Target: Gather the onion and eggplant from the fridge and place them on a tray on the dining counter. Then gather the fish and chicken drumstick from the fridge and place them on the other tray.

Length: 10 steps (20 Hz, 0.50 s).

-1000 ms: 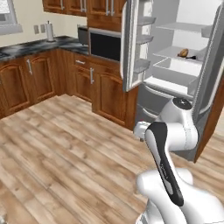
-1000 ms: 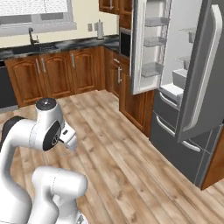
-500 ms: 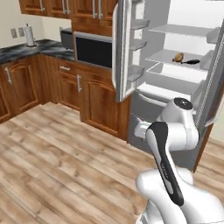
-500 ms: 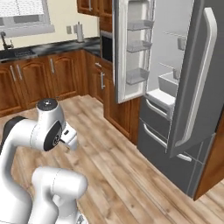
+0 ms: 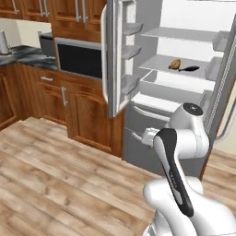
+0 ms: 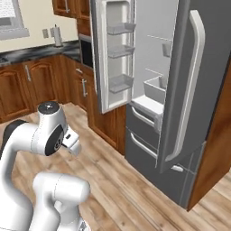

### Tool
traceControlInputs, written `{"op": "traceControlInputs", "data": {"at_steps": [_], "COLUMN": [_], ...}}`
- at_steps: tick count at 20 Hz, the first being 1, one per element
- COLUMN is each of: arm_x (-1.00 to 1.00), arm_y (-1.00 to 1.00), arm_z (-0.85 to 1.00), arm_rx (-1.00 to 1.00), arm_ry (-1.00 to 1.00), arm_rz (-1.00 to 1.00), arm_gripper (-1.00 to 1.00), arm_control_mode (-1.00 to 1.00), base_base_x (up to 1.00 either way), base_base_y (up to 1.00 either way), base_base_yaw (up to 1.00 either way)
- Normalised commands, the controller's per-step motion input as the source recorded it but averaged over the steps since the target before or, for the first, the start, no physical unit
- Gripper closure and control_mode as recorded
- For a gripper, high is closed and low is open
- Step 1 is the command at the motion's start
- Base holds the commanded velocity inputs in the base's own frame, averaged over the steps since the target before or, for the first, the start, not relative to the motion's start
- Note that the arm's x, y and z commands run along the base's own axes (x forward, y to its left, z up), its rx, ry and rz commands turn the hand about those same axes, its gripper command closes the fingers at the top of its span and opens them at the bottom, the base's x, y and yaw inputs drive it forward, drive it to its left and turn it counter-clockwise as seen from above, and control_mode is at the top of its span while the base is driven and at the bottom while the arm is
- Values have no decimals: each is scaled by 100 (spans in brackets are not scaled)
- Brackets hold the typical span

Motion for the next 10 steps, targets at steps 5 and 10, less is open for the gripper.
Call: {"op": "traceControlInputs", "data": {"at_steps": [5,10], "arm_x": [0,0], "arm_y": [0,0], "arm_z": [0,0], "arm_rx": [0,0], "arm_ry": [0,0], "arm_rz": [0,0], "arm_gripper": [-100,-100], "arm_control_mode": [100,100], "base_base_x": [76,65], "base_base_y": [0,0], "base_base_yaw": [-18,-16]}}
